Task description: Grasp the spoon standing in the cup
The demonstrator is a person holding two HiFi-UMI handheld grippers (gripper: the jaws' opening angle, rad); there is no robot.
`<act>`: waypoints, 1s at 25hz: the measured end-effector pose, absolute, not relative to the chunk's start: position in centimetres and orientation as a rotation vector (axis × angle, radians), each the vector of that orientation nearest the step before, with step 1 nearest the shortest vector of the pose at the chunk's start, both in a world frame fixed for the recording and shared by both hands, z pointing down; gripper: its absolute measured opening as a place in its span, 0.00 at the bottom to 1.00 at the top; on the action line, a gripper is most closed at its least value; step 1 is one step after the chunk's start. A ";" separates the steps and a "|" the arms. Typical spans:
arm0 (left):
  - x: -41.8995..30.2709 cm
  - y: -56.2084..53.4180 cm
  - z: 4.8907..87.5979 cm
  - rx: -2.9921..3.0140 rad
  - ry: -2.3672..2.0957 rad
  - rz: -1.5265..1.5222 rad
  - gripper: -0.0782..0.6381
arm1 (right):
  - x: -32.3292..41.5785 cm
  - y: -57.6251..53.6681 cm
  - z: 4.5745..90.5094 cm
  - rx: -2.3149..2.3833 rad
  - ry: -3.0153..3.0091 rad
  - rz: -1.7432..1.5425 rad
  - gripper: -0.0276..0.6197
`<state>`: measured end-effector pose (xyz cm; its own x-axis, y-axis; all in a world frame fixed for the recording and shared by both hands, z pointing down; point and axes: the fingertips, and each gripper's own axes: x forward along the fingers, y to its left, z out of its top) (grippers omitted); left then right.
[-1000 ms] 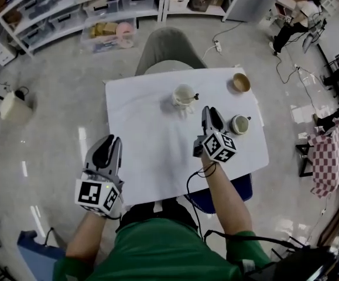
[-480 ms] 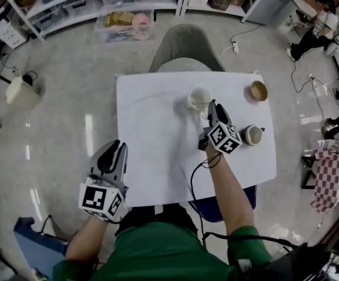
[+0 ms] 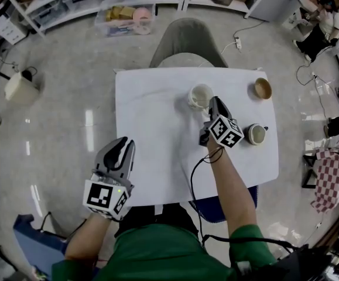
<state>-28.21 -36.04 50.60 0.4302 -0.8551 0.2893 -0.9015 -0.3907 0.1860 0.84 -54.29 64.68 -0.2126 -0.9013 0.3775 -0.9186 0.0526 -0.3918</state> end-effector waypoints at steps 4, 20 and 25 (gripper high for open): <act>-28.3 -36.5 50.9 2.385 -1.523 0.219 0.21 | 0.5 -54.0 62.6 1.945 -2.322 0.868 0.15; -22.4 -36.4 48.5 2.463 -1.478 0.224 0.21 | 4.1 -43.2 46.8 1.956 -2.632 0.822 0.14; -20.0 -36.6 47.2 2.499 -1.448 0.204 0.21 | 4.7 -39.7 42.6 1.937 -2.734 0.838 0.14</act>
